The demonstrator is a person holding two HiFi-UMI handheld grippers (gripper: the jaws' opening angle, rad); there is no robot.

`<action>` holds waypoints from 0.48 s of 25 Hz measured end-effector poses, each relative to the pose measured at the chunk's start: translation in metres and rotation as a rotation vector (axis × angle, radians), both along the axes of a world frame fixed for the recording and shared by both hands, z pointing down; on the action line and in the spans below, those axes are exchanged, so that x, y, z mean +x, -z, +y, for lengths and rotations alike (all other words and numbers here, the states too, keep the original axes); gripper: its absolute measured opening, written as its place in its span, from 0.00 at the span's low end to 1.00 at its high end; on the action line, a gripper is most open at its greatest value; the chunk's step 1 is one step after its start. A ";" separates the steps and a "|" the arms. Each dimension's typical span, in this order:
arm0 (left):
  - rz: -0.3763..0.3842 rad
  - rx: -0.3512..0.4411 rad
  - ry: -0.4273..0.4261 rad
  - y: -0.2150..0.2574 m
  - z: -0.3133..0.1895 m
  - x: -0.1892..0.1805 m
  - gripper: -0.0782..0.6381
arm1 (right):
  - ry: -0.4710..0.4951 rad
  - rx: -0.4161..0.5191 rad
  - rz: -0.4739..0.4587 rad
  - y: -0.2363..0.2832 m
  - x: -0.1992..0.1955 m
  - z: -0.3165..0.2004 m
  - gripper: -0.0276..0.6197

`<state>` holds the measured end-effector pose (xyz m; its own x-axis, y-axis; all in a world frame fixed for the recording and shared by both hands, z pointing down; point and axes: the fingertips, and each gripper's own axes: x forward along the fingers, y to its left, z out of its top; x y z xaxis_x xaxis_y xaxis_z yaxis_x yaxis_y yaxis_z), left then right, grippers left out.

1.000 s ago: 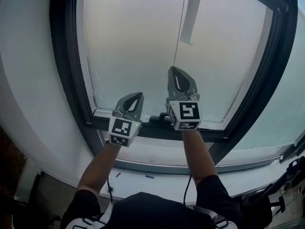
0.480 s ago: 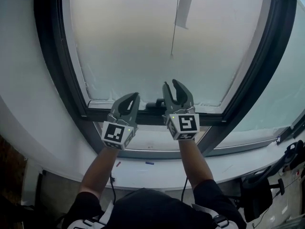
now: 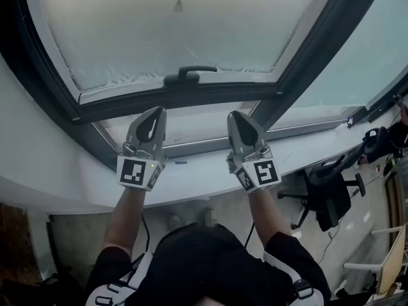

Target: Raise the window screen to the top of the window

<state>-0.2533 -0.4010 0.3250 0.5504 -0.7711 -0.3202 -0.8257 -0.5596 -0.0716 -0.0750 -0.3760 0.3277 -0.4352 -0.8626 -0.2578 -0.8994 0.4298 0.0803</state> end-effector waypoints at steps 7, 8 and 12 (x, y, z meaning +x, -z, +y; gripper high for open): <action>0.034 -0.009 0.007 -0.020 0.051 0.021 0.12 | -0.025 -0.046 -0.092 -0.034 0.080 0.059 0.05; 0.031 -0.009 0.016 -0.021 0.059 0.024 0.12 | -0.013 -0.051 -0.094 -0.039 0.091 0.069 0.05; 0.011 -0.027 0.097 -0.029 0.087 0.041 0.12 | 0.021 -0.085 -0.071 -0.062 0.135 0.097 0.05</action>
